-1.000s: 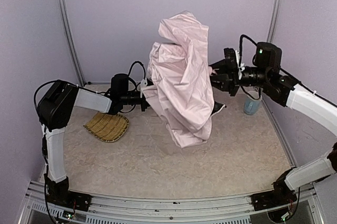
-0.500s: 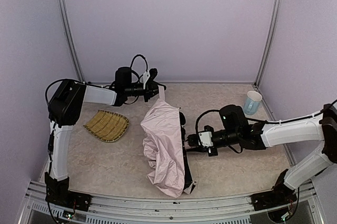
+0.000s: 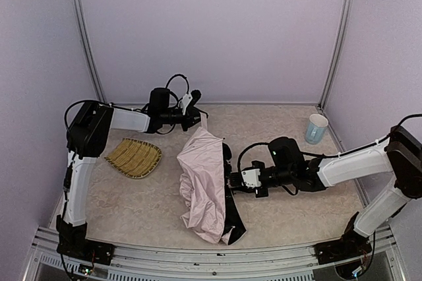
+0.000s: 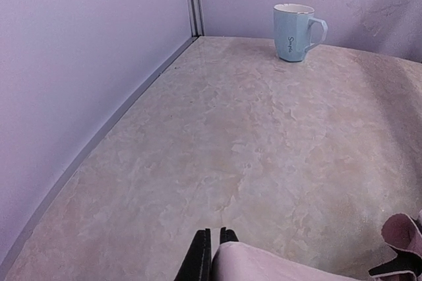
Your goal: Put away the umbrella
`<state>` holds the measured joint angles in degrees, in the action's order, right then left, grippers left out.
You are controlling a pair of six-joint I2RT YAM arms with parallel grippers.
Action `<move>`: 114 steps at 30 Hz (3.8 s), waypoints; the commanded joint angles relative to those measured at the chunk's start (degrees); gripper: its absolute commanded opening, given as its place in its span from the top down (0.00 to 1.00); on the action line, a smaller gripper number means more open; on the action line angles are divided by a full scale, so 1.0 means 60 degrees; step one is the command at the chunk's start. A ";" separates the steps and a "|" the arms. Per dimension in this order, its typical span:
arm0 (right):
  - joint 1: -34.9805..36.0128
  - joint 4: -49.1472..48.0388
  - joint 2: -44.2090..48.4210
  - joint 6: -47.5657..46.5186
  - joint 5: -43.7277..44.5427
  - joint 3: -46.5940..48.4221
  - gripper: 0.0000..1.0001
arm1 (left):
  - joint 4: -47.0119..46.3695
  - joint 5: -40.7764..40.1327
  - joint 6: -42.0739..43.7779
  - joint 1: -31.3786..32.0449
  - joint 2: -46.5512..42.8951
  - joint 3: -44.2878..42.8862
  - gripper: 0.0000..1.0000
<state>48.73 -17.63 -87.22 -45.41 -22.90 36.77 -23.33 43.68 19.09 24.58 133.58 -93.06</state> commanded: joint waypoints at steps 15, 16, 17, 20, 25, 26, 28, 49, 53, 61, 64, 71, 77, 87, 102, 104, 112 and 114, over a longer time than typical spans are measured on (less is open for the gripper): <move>-0.0459 -0.0143 -0.0849 0.0802 -0.0113 0.0137 1.00 | -0.0034 -0.6432 -0.1038 -0.0192 -0.0968 -0.0148 0.04; -0.0537 -0.0100 -0.0891 0.0851 -0.0184 0.0164 1.00 | -0.0092 -0.6676 -0.1226 -0.0309 -0.1256 0.0068 0.03; -0.0624 -0.0016 -0.0949 0.0857 -0.0297 0.0211 1.00 | -0.0139 -0.6793 -0.1363 -0.0424 -0.1629 0.0372 0.01; -0.0803 0.0413 -0.1214 0.1011 -0.0537 0.0511 1.00 | -0.0686 -0.6801 -0.1536 -0.0507 -0.3254 0.2059 0.01; -0.1120 0.1015 -0.1605 0.1542 -0.0858 0.1040 1.00 | -0.0873 -0.5686 0.0010 0.1058 -0.6891 0.5714 0.09; -0.1164 0.1070 -0.1641 0.1618 -0.0938 0.1086 1.00 | -0.0323 -0.5358 0.0604 0.1602 -0.7506 0.6206 0.11; -0.1237 0.1189 -0.1722 0.1793 -0.1105 0.1172 1.00 | 0.0989 -0.4197 0.1676 0.2644 -0.8560 0.6959 0.14; -0.1369 0.6277 0.0028 0.2629 -0.0734 0.2979 0.42 | 0.2579 -0.3444 0.2133 0.5696 -0.8663 0.9180 0.04; -0.1344 0.7144 0.0084 0.2796 -0.1484 0.3883 0.44 | 0.1945 -0.4194 0.2056 0.5719 -0.8469 0.9315 0.04; -0.0474 0.5113 -0.1103 0.3365 -0.2764 0.5054 0.56 | 0.1589 -0.4408 0.1716 0.5644 -0.8673 0.9462 0.05; -0.0488 0.4381 -0.1642 0.3450 -0.2491 0.5137 0.61 | 0.1583 -0.4282 0.1598 0.5594 -0.8835 0.9528 0.05; -0.1387 0.3726 -0.4594 0.4569 -0.2233 0.6802 0.76 | 0.2446 -0.3788 0.1701 0.5772 -0.9630 0.8949 0.06; -0.1514 0.3886 -0.6294 0.5036 -0.2892 0.7552 0.79 | 0.2428 -0.2952 0.2026 0.6054 -0.9212 0.8909 0.09; -0.1512 0.3613 -0.6627 0.5121 -0.3375 0.6986 0.79 | 0.0566 -0.5751 0.2260 0.6051 -0.7031 0.8287 0.15; -0.1495 0.3129 -0.6352 0.5472 -0.4350 0.6208 0.80 | 0.0731 -0.4555 0.0598 0.4046 -0.5968 0.6390 1.00; -0.1500 0.3154 -0.6341 0.5464 -0.4284 0.6233 0.80 | 0.1711 -0.3149 0.1020 0.4064 -0.6293 0.6273 0.82; -0.1530 0.3080 -0.6451 0.5690 -0.3751 0.6348 0.80 | 0.1374 -0.3776 0.2775 0.6421 -0.7947 0.8027 0.30; -0.1557 0.2993 -0.6476 0.5880 -0.3645 0.6369 0.80 | 0.1210 -0.3835 0.2795 0.6639 -0.7651 0.8315 0.30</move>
<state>39.24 -1.65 -125.03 -12.21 -47.99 75.44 -15.27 22.04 32.56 62.46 86.06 -46.78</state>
